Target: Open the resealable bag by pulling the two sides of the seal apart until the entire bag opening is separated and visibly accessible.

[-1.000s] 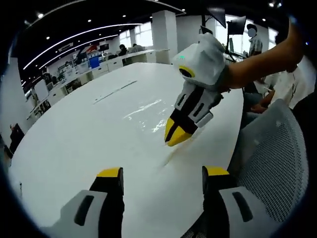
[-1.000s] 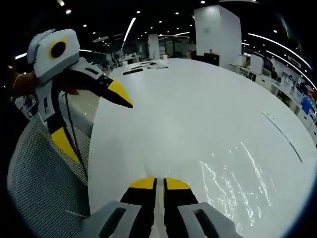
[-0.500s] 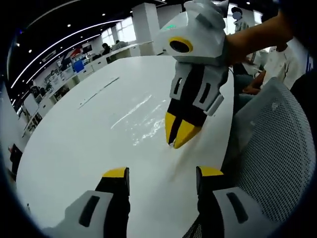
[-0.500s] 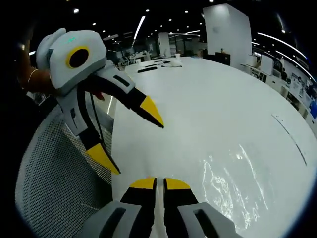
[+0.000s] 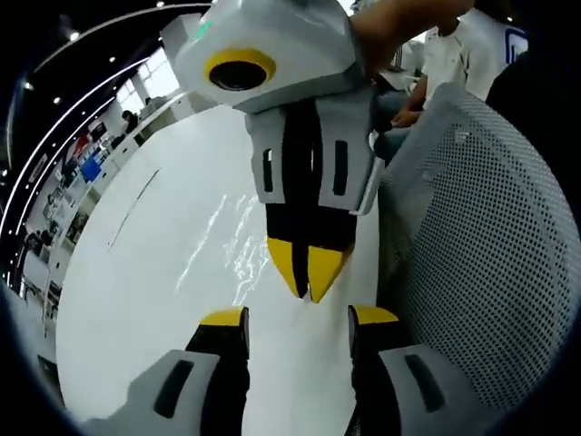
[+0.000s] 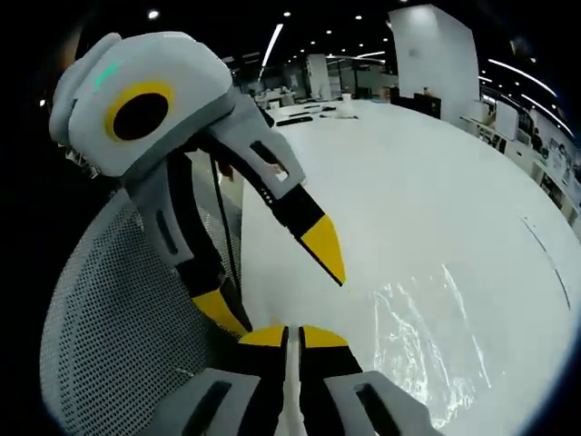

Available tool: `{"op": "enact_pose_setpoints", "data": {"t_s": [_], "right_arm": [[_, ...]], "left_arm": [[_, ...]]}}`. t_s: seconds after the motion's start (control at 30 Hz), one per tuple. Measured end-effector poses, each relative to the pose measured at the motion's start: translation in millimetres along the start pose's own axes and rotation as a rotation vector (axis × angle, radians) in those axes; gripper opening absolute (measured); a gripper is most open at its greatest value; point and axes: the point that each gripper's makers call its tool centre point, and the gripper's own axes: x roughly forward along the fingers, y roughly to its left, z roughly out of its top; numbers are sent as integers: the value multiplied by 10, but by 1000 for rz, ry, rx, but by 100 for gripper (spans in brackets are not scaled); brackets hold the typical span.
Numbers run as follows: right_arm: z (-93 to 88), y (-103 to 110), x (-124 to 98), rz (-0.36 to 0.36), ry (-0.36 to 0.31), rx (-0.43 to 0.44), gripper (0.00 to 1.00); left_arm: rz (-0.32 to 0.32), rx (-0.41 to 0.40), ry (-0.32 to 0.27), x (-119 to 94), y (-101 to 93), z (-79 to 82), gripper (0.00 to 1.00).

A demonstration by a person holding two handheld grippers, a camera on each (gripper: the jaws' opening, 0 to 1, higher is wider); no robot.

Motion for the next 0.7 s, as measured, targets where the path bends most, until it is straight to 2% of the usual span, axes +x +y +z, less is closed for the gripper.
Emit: {"op": "enact_pose_setpoints", "data": {"t_s": [0.13,0.27,0.43,0.57,0.67,0.7], "right_arm": [[-12,36,-3,8,1,-1,0],[-36,70,-4,9,19,-33,0],[-61,96,-12,14,29,-46,0],[-84,135,-15,14,44,-68,0],[-81,133,-15,8,46,-82,0],[-83,133,-16,8,48,-85,0]], "left_arm": [[-18,49,23,35,-65,-14,38],[-35,156,58,57,-110,-50,25],[-56,217,63,58,-149,-51,20],[-60,260,53,47,-158,-22,11],[-92,324,58,50,-214,-24,2],[-94,371,61,55,-220,-23,1]]}}
